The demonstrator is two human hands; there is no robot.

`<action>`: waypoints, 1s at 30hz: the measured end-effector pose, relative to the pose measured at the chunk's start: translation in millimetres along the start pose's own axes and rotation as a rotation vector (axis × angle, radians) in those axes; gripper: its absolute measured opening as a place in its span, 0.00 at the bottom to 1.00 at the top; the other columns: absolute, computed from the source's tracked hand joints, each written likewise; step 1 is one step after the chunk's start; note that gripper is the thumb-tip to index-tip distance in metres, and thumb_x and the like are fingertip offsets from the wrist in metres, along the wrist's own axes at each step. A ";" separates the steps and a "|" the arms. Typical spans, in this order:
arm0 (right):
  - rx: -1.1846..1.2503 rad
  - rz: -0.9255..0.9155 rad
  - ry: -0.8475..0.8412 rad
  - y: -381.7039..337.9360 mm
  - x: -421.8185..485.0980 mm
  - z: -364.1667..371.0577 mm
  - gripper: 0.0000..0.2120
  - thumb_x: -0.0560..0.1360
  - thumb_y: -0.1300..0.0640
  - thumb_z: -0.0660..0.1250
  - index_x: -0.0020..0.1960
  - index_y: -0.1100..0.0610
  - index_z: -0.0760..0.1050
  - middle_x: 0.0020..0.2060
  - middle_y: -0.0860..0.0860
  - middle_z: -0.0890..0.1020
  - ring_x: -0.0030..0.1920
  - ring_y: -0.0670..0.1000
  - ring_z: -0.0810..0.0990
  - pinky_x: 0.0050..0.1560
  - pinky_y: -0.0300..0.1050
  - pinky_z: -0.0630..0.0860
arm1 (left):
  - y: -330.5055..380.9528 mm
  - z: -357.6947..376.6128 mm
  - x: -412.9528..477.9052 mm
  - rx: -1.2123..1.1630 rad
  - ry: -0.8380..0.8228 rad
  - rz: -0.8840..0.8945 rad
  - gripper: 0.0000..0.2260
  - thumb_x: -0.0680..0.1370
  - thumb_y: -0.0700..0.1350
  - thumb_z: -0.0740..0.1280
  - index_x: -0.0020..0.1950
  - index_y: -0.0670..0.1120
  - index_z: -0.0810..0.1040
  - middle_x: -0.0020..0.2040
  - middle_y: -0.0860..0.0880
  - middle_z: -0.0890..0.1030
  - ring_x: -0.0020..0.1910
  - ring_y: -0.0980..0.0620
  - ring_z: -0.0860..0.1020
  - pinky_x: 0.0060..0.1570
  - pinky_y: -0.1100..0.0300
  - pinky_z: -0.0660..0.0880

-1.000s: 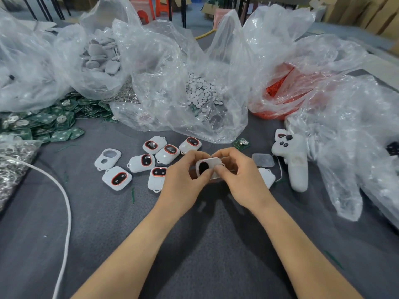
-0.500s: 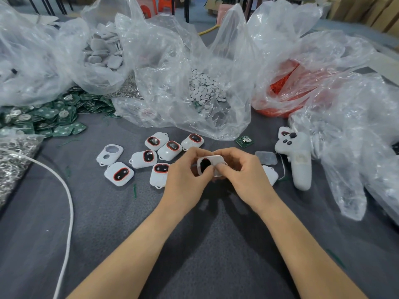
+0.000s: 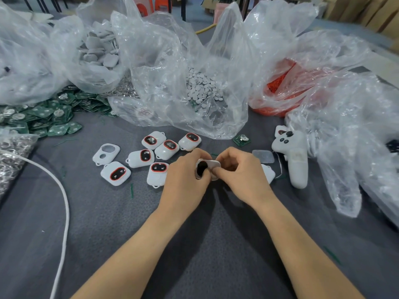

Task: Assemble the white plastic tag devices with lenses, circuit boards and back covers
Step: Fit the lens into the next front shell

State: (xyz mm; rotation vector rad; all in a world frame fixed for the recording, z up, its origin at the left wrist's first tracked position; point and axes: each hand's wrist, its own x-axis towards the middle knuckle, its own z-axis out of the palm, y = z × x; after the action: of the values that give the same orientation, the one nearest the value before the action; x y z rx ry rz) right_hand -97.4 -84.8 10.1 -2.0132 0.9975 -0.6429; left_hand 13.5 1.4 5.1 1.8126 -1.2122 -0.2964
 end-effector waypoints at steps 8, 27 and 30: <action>-0.632 -0.023 0.248 16.6 16.6 -46.0 0.09 0.75 0.61 0.66 0.52 0.57 0.82 0.53 0.52 0.78 0.58 0.55 0.69 0.57 0.45 0.67 | -8.9 6.8 0.8 0.171 -0.022 0.000 0.11 0.75 0.40 0.68 0.56 0.46 0.81 0.53 0.48 0.77 0.53 0.49 0.73 0.53 0.66 0.63; 0.480 -0.065 -0.024 -10.8 -3.6 -11.0 0.08 0.75 0.66 0.68 0.44 0.54 0.81 0.30 0.48 0.83 0.30 0.43 0.78 0.28 0.35 0.72 | 0.1 -3.7 2.3 -0.223 0.064 0.158 0.14 0.75 0.43 0.67 0.60 0.49 0.79 0.52 0.54 0.81 0.50 0.60 0.79 0.52 0.67 0.74; 0.565 -0.034 -0.013 -13.0 -3.6 -7.0 0.07 0.75 0.66 0.67 0.43 0.56 0.79 0.31 0.49 0.81 0.29 0.46 0.77 0.27 0.39 0.73 | -0.3 -5.1 3.3 -0.299 0.095 0.061 0.09 0.76 0.39 0.70 0.50 0.53 0.80 0.45 0.57 0.83 0.45 0.61 0.81 0.47 0.69 0.74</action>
State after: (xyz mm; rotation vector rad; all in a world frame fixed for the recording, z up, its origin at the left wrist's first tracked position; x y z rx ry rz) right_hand -98.9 -79.8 24.4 -1.5337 0.6759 -0.8226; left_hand 18.4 1.5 8.7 1.5122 -1.0919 -0.3338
